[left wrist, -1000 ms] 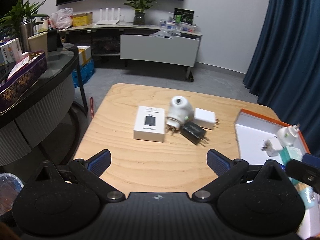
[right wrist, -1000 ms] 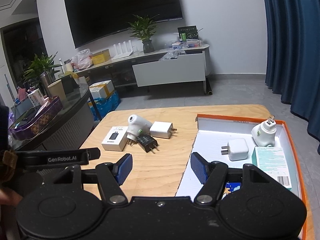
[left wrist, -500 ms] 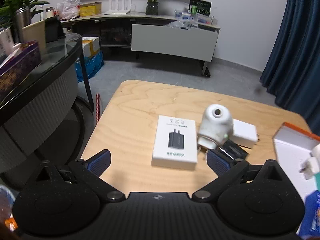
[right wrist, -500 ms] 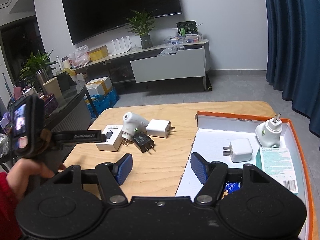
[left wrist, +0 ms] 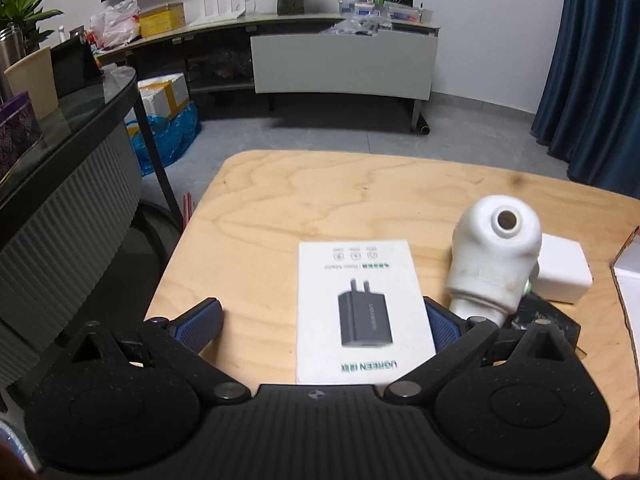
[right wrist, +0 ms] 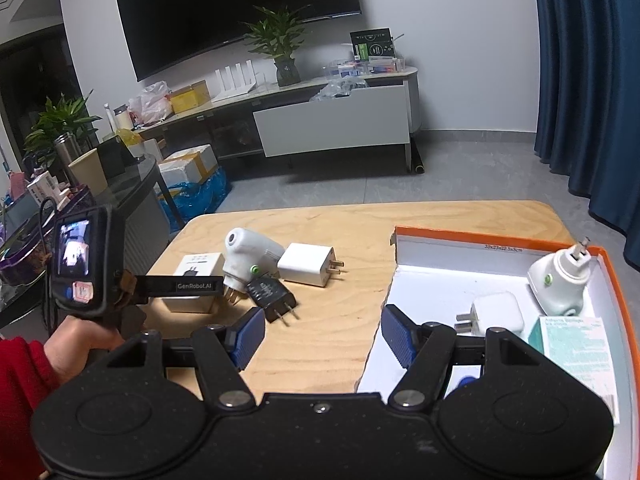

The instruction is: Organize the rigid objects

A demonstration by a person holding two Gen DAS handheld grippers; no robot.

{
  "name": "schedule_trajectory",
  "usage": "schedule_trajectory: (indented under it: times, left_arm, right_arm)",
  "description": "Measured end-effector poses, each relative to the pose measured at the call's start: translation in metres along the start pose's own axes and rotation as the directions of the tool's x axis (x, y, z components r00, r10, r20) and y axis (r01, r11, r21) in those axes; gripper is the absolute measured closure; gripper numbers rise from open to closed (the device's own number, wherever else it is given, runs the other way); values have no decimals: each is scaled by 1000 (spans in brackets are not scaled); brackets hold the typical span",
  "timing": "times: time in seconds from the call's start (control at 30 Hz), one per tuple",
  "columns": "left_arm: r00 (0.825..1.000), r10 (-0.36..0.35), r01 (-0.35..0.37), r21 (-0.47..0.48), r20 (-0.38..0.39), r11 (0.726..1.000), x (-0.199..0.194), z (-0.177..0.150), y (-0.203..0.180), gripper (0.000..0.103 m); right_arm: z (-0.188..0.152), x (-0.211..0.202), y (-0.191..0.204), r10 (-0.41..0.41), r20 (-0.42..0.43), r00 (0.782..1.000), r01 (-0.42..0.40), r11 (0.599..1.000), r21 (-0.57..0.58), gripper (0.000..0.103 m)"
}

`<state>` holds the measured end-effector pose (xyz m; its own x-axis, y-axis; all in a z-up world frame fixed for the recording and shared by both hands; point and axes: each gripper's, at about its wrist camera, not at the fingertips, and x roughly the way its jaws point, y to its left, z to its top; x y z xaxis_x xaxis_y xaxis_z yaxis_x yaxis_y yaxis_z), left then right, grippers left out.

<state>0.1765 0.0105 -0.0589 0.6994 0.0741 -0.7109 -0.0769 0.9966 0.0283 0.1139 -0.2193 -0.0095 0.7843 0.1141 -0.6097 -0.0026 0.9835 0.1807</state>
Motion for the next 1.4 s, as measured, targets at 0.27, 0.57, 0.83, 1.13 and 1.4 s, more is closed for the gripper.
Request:
schedule_trajectory:
  times: [0.27,0.57,0.83,1.13,1.4]
  left_arm:
    - [997,-65,63,41,38,997,-14,-2,-5,43]
    - [995,-88,89,-15,53,996,-34,-11,11,43]
    - [992,-108,109,-23,67,994,-40,-17,11,43]
    - [989,-124,126,-23,83,992,-57,-20,9,43]
    - [983,-147,150,-17,110,989,-95,-31,-1,44]
  right_arm:
    - [24,67,-3,12,-75,997,-8,998,56,24]
    - [39,139,14,-18,-139,990,22,999,24,14]
    - [38,164,24,-76,-140,987,70,997,-44,18]
    - [27,116,20,-53,-102,993,50,998,-32,19]
    - [11,35,29,-5,-41,999,3,999,-49,18]
